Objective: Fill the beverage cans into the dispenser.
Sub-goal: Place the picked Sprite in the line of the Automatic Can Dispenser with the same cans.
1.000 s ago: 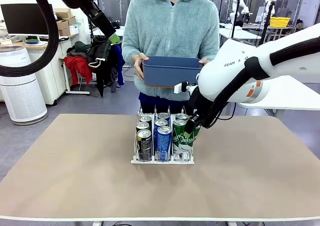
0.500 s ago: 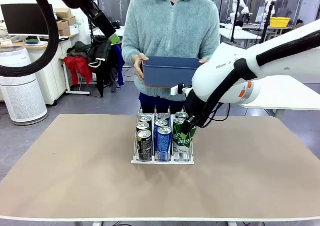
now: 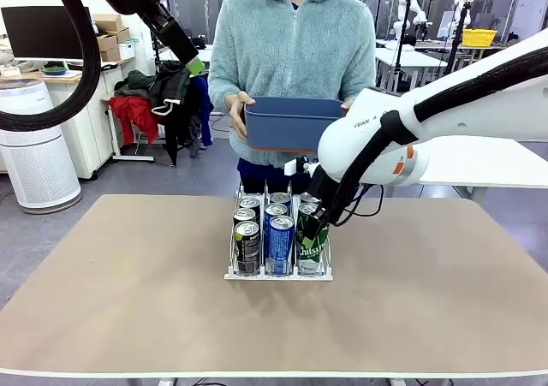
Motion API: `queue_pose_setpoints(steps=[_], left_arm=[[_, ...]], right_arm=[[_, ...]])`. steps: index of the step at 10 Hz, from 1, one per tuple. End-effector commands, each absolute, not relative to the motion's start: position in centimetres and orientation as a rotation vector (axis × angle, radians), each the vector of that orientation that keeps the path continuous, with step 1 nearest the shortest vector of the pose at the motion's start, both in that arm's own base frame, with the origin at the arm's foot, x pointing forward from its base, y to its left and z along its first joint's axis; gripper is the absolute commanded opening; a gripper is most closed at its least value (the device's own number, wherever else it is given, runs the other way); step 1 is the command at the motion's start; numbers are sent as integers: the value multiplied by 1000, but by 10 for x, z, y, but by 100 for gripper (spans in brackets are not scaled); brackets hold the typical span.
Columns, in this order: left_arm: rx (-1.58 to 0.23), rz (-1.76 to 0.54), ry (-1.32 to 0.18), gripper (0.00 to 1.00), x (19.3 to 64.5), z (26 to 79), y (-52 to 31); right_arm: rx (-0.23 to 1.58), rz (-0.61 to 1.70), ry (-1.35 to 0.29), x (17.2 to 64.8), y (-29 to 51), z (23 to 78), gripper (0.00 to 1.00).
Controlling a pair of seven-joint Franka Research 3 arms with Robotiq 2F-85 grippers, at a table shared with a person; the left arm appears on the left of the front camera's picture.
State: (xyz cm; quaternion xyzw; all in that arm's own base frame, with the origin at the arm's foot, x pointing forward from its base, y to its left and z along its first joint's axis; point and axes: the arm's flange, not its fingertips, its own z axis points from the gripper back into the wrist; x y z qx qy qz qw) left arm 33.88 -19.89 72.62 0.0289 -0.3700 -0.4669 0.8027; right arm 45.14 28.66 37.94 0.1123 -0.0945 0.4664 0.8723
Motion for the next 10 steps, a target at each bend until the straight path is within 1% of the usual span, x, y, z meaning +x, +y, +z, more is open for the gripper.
queue_pose_setpoints(steps=[1, 2, 3, 7, 8, 9, 10], left_arm=[[57, -996, -784, 100, 339, 726, -199], [57, -996, -784, 100, 339, 726, -199], [57, -996, -784, 100, 339, 726, -199], [57, -996, -784, 100, 339, 726, -199], [57, -996, -784, 100, 339, 726, -199], [57, -996, -784, 100, 339, 726, -199], [57, -996, -784, 100, 339, 726, -199]], right_arm=[[212, 967, -197, 467, 289, 382, 59], [219, 969, -172, 467, 289, 382, 59], [238, 973, -188, 454, 287, 379, 59], [243, 974, -171, 455, 287, 379, 59], [276, 996, -166, 451, 285, 384, 78], [277, 981, -173, 447, 283, 391, 78], [271, 979, -175, 442, 281, 399, 97]])
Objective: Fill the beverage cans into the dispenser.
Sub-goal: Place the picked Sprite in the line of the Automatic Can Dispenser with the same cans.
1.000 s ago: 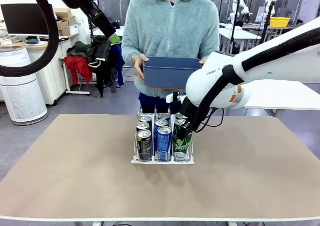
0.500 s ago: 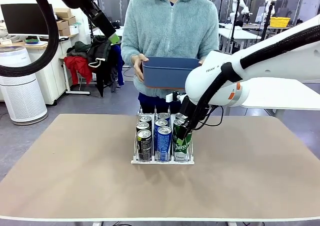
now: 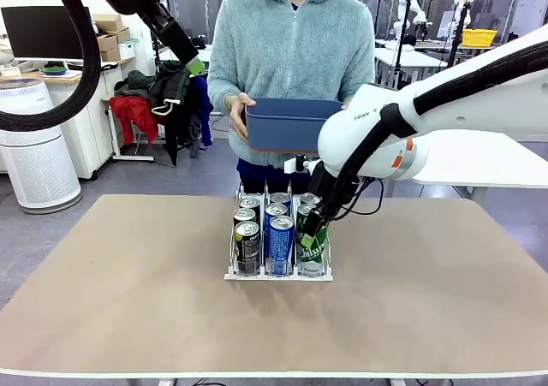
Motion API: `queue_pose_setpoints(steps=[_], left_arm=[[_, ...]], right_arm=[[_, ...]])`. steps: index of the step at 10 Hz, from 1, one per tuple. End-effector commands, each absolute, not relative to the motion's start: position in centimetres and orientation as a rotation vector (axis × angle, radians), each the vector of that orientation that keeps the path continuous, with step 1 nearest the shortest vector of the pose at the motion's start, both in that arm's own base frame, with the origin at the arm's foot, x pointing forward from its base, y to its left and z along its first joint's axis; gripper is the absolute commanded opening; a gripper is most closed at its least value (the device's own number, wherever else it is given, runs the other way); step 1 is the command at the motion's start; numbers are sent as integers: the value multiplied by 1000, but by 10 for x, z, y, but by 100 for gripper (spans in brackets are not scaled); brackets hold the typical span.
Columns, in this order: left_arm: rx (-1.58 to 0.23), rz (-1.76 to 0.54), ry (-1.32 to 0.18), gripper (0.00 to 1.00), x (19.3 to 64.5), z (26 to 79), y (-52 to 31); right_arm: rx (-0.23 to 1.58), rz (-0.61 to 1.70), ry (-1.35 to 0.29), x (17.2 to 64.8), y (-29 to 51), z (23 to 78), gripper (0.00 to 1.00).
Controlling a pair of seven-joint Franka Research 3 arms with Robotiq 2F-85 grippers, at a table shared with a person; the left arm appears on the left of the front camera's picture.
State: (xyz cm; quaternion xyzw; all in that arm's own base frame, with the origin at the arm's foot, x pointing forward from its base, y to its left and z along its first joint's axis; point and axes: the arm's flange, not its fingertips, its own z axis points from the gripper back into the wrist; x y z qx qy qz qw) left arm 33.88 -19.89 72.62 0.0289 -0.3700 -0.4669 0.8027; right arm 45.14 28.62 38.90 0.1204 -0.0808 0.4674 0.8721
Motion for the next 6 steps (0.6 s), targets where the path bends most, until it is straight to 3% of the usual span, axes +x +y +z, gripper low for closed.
queue_pose_setpoints(steps=[1, 2, 6], left_arm=[[57, -996, -784, 100, 339, 726, -199], [57, -996, -784, 100, 339, 726, -199], [57, -996, -784, 100, 339, 726, -199]], right_arm=[[254, 978, -189, 436, 281, 407, 82], [245, 978, -214, 431, 280, 414, 100], [256, 975, -277, 417, 270, 441, 100]])
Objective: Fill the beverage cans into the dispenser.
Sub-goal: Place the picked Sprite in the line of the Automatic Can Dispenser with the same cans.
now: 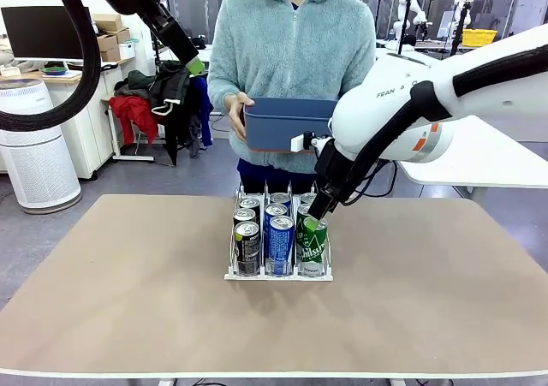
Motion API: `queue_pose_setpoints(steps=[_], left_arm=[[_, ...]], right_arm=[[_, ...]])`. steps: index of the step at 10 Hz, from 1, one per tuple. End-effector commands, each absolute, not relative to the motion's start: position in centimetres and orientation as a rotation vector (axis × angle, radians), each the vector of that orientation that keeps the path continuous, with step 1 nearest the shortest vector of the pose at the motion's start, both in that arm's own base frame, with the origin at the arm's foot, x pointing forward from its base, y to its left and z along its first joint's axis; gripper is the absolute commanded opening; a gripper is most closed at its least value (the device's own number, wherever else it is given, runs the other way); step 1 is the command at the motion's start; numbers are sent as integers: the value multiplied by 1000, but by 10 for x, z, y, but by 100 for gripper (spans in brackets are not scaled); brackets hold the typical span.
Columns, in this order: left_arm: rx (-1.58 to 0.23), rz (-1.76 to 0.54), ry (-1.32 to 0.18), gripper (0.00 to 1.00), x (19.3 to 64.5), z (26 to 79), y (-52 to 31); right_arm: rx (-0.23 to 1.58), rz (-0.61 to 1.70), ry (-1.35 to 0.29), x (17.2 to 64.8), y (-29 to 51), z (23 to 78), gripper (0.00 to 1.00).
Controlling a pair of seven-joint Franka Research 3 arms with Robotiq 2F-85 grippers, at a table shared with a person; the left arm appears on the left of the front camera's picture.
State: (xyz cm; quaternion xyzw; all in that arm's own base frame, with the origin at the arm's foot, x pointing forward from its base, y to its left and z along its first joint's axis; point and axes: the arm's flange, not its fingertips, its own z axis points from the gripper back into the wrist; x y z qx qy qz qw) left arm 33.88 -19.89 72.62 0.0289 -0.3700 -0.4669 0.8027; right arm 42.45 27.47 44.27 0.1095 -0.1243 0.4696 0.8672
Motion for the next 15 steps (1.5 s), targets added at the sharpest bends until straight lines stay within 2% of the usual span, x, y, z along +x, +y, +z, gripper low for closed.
queue_pose_setpoints(steps=[1, 9, 10, 11, 15], left_arm=[[57, -996, -784, 100, 339, 726, -199], [57, -996, -784, 100, 339, 726, -199], [57, -996, -784, 100, 339, 726, -199], [57, -996, -784, 100, 339, 726, -199], [57, -996, -784, 100, 339, 726, -199]], right_arm=[[266, 975, -290, 415, 269, 443, 100], [234, 974, -276, 420, 272, 448, 100], [289, 995, -312, 422, 265, 468, 100], [276, 993, -414, 427, 254, 501, 100], [349, 906, -580, 431, 192, 649, 100]])
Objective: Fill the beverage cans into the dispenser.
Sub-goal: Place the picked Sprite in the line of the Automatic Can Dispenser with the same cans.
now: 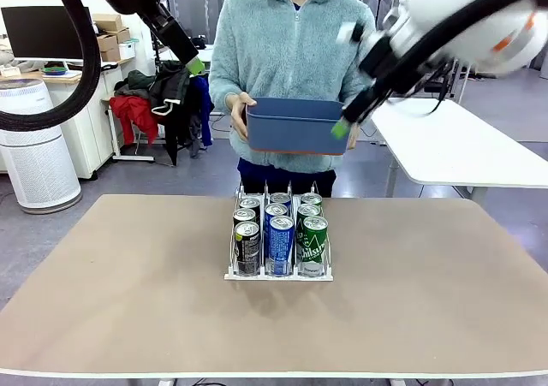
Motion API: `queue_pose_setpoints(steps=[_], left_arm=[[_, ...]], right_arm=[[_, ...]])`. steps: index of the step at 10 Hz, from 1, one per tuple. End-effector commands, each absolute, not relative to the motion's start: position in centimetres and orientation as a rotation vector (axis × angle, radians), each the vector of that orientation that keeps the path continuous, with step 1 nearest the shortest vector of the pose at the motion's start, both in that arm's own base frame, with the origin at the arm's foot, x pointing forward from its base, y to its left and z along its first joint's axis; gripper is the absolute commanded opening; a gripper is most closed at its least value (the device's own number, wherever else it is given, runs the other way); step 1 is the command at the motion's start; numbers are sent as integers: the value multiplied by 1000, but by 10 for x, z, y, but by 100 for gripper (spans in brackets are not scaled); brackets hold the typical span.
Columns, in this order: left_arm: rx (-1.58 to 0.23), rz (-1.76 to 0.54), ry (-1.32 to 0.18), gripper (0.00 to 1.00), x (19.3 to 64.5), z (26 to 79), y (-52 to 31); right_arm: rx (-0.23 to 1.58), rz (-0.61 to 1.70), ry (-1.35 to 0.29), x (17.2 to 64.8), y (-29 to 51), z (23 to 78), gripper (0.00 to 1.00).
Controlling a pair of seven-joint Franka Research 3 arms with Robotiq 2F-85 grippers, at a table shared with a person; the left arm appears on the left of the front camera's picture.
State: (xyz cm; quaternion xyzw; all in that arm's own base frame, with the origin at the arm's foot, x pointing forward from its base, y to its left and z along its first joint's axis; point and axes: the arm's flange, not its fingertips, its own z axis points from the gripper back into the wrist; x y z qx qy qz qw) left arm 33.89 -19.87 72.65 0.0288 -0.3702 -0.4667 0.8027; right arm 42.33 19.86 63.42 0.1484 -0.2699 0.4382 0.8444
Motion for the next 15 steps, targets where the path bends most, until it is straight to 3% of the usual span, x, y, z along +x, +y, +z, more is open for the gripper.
queue_pose_setpoints(steps=[1, 8, 15], left_arm=[[57, -996, -784, 100, 339, 726, -199], [57, -996, -784, 100, 339, 726, -199], [57, -996, -784, 100, 339, 726, -199]], right_arm=[[364, 917, -563, 431, 182, 677, 100], [338, 817, -674, 406, 132, 797, 100], [273, 795, -702, 397, 125, 802, 100]])
